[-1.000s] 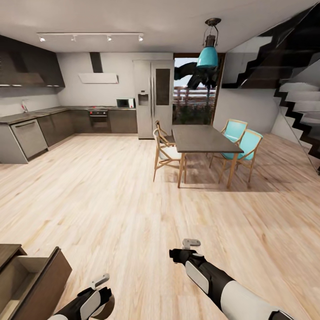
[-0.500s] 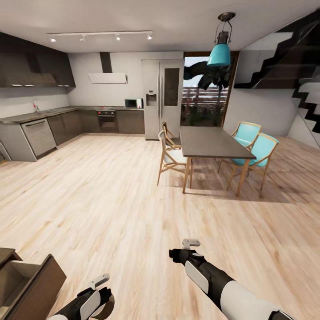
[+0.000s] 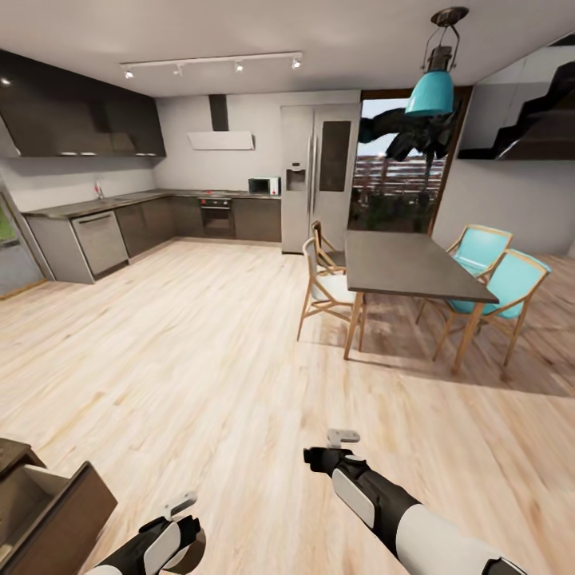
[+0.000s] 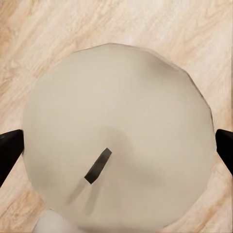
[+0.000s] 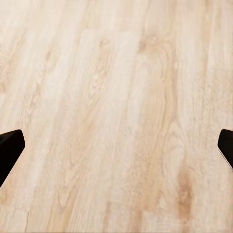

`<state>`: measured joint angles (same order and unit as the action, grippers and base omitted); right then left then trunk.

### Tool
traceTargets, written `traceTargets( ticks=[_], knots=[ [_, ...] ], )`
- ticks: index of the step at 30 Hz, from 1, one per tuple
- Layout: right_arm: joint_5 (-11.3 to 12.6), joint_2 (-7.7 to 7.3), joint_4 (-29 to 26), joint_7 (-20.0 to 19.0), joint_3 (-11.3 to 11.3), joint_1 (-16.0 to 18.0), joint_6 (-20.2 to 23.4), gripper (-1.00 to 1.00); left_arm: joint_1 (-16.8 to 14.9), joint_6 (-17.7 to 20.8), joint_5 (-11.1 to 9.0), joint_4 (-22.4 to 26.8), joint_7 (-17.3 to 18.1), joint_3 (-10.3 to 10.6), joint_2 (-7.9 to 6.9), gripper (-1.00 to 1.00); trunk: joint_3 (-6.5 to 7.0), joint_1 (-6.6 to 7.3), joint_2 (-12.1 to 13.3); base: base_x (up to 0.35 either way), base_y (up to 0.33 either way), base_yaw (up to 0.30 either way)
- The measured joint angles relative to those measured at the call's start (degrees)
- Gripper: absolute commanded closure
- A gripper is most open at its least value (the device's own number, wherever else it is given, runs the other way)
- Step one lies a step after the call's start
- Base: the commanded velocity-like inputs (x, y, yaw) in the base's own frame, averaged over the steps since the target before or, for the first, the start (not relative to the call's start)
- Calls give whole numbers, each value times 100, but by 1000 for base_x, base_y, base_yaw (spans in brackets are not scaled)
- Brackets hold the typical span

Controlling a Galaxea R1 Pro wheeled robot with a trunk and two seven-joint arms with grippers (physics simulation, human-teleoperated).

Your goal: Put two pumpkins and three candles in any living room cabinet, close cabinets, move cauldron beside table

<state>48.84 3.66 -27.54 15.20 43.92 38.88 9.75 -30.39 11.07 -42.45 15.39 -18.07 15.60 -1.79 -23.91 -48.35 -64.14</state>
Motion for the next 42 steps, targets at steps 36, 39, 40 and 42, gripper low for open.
traceTargets(
  ticks=[36,39,40,42],
  knots=[
    [-7,0,-2,15,5,1,-5,-100,-1,0,4,1,8,1,8,100,0,-1,0,199,-160,285],
    [-5,0,-1,15,5,-1,-5,-100,-1,0,5,1,6,1,8,100,0,-1,0,202,-169,287],
    [-6,0,2,18,5,-1,-5,-100,-1,0,4,1,7,1,8,100,0,-1,0,202,-170,287],
    [-6,0,0,17,5,-1,-5,-100,-1,0,4,1,8,4,8,100,0,-1,0,202,-171,287]
  ],
)
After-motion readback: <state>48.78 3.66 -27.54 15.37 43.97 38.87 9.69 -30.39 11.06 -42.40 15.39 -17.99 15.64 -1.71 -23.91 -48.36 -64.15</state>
